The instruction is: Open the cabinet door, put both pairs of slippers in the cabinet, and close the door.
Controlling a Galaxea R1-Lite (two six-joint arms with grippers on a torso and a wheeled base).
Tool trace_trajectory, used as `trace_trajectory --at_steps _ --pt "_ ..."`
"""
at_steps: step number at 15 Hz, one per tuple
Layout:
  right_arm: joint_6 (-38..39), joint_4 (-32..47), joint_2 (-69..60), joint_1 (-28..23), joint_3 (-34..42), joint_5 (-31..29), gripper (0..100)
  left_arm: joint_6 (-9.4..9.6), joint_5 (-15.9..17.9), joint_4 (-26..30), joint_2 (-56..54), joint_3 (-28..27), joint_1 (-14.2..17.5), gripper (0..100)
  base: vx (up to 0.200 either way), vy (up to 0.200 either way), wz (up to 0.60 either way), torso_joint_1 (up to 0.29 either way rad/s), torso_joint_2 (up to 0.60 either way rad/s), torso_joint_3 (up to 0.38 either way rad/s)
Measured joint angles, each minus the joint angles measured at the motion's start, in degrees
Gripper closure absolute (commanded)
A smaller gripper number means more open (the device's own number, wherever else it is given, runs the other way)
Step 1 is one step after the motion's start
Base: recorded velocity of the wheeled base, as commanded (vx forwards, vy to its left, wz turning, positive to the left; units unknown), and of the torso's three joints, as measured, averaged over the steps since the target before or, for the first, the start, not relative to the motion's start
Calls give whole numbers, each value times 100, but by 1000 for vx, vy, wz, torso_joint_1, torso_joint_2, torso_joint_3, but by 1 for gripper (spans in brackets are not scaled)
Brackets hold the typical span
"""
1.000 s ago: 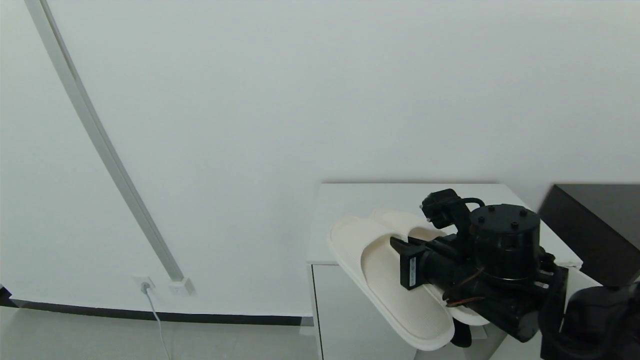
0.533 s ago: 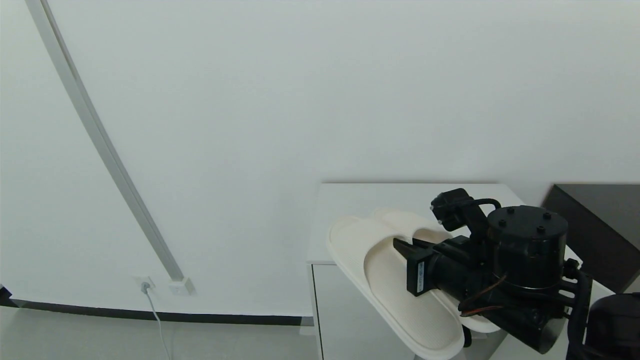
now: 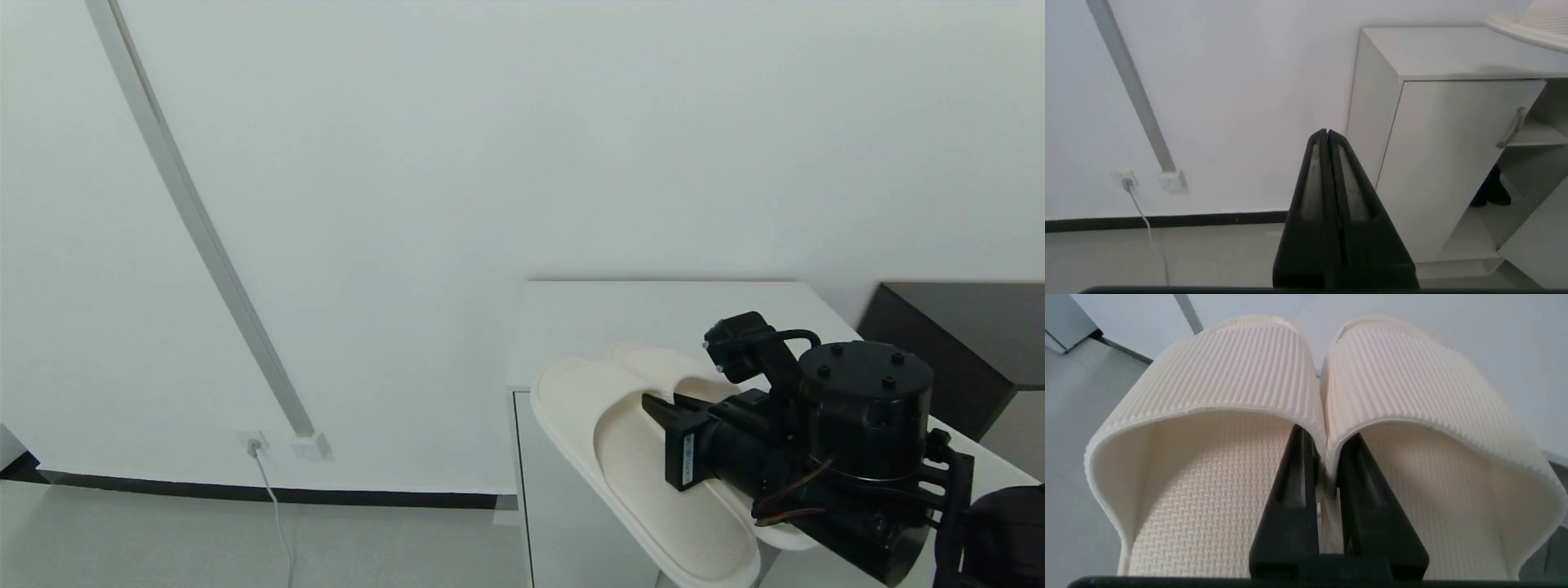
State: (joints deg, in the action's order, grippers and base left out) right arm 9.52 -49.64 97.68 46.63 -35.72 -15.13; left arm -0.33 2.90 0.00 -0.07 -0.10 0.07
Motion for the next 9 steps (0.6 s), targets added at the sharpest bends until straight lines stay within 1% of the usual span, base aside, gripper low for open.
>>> trace_trajectory --at_steps 2,9 --pt "2 -15 0 2 -9 -11 100 17 10 0 0 0 0 100 -200 0 0 10 2 2" --pt "-2 -17 2 2 55 -11 100 17 0 2 0 0 0 100 0 0 0 0 0 0"
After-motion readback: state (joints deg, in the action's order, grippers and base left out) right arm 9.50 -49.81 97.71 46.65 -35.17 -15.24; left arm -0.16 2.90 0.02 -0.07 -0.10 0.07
